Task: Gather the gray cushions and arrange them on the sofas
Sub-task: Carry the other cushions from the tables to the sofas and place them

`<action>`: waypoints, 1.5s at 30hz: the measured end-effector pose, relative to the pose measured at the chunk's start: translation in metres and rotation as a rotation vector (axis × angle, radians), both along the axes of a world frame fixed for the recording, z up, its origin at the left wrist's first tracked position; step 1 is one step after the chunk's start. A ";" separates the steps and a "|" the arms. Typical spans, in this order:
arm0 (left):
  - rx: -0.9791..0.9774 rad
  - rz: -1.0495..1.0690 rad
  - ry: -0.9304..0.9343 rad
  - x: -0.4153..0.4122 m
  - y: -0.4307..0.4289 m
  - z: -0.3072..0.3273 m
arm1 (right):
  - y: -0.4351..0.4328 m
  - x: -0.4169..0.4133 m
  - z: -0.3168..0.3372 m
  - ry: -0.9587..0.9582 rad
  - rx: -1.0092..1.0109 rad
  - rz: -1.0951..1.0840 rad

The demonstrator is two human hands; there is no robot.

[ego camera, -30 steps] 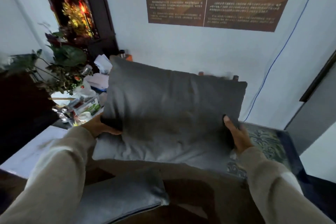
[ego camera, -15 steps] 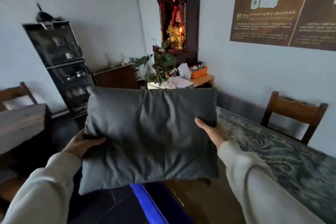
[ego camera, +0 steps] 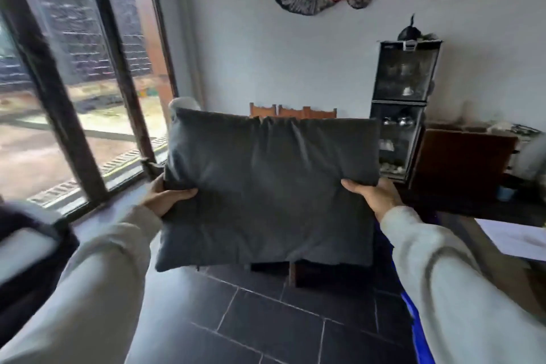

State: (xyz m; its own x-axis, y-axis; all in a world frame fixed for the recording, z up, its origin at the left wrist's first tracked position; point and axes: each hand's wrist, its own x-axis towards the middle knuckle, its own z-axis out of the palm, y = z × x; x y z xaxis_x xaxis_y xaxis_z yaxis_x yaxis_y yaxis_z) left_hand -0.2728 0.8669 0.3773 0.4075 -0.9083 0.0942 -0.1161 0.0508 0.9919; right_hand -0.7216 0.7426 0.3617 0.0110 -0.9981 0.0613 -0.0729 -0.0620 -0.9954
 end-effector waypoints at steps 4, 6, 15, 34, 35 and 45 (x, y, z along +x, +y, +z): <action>0.004 0.233 -0.035 0.174 0.082 0.025 | -0.025 0.222 0.015 -0.018 -0.042 0.216; 0.006 0.351 -0.064 0.245 0.127 0.034 | -0.026 0.319 0.017 -0.038 -0.049 0.324; 0.045 0.698 -0.046 0.460 0.275 0.020 | 0.004 0.641 0.017 -0.039 -0.101 0.648; -0.046 1.175 0.094 0.780 0.342 -0.026 | -0.006 1.162 -0.020 -0.107 0.007 1.205; -0.049 1.197 0.098 0.795 0.347 -0.027 | -0.002 1.188 -0.024 -0.099 0.022 1.219; 0.024 1.356 0.136 0.987 0.442 -0.073 | 0.094 1.438 -0.069 0.012 0.015 1.373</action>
